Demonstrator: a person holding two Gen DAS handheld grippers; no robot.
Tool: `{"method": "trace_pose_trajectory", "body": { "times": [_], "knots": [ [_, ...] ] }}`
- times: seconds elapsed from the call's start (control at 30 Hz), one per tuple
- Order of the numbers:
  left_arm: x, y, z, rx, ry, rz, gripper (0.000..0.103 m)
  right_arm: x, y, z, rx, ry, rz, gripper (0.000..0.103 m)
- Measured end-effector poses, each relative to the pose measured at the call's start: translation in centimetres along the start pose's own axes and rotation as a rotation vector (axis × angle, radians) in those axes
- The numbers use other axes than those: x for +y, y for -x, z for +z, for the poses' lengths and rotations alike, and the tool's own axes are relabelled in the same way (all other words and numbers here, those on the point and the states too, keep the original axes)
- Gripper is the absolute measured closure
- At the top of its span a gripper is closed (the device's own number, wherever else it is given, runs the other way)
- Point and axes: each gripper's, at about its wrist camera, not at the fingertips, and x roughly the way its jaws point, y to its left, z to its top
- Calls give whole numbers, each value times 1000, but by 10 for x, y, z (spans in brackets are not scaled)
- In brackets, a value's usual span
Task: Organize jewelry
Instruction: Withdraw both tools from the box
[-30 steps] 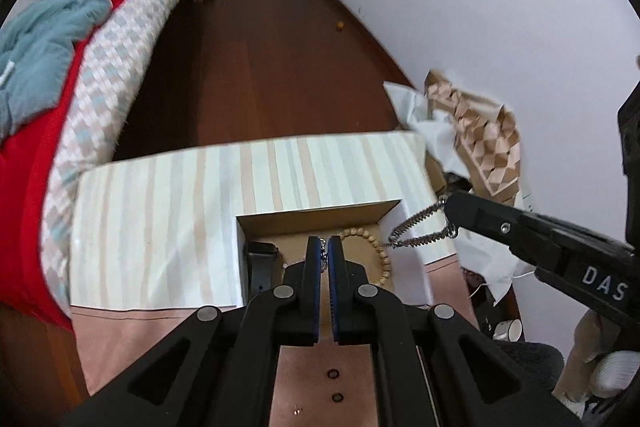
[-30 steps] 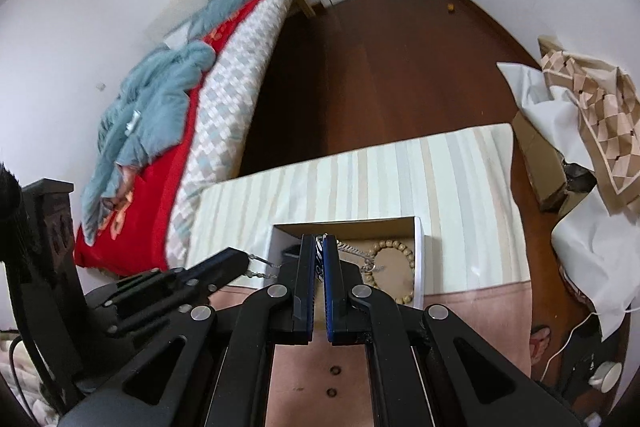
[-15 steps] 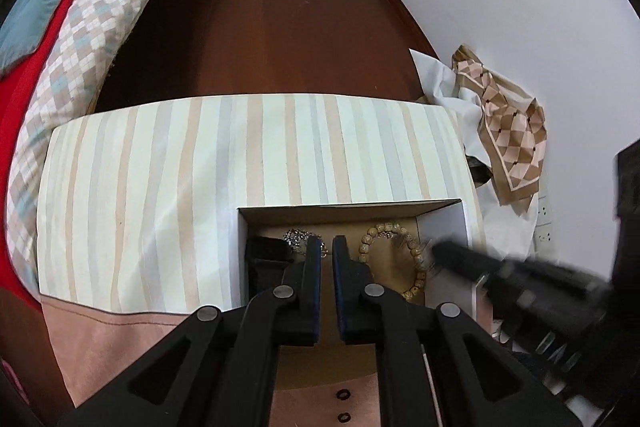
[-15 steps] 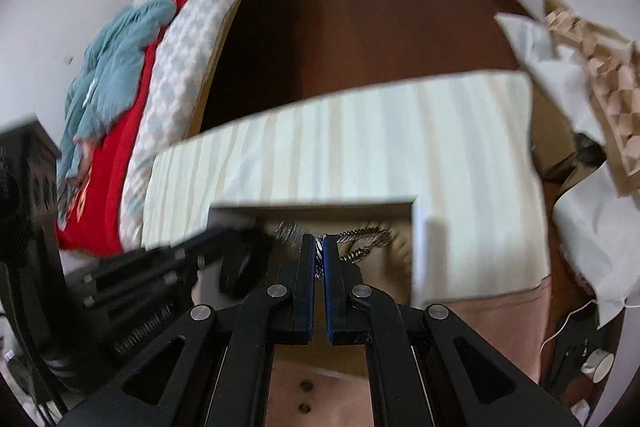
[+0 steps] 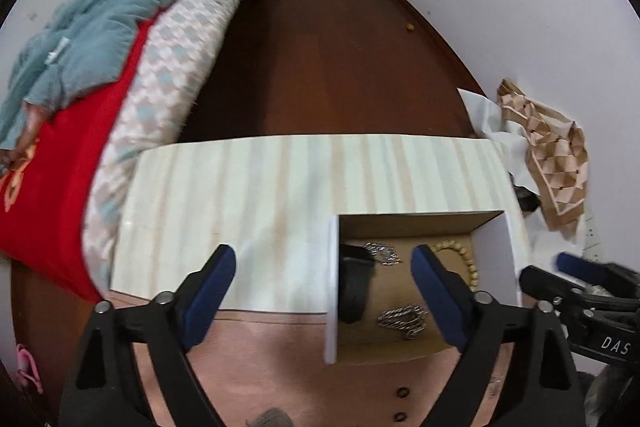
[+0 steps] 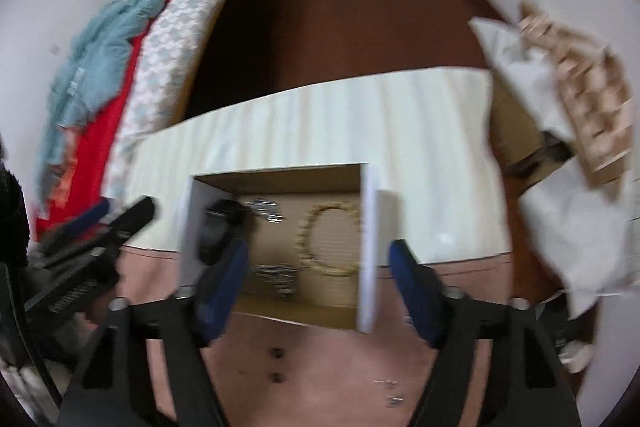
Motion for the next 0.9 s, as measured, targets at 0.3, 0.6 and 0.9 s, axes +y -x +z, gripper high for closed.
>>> {"method": "trace_pose_trajectory", "body": {
  "times": [0.3,0.6,0.9],
  "knots": [
    [-7,21,-35,-47,-44,65,0,7,15,-37,-62,39,-168,0],
    [-4,67,-46,-90,-35,84,0,27,54,-54,-108,65,-179,0],
    [-1,131,-64,-168,-54,88,0,42,120,-73,-194,86,-182,0]
  ]
}}
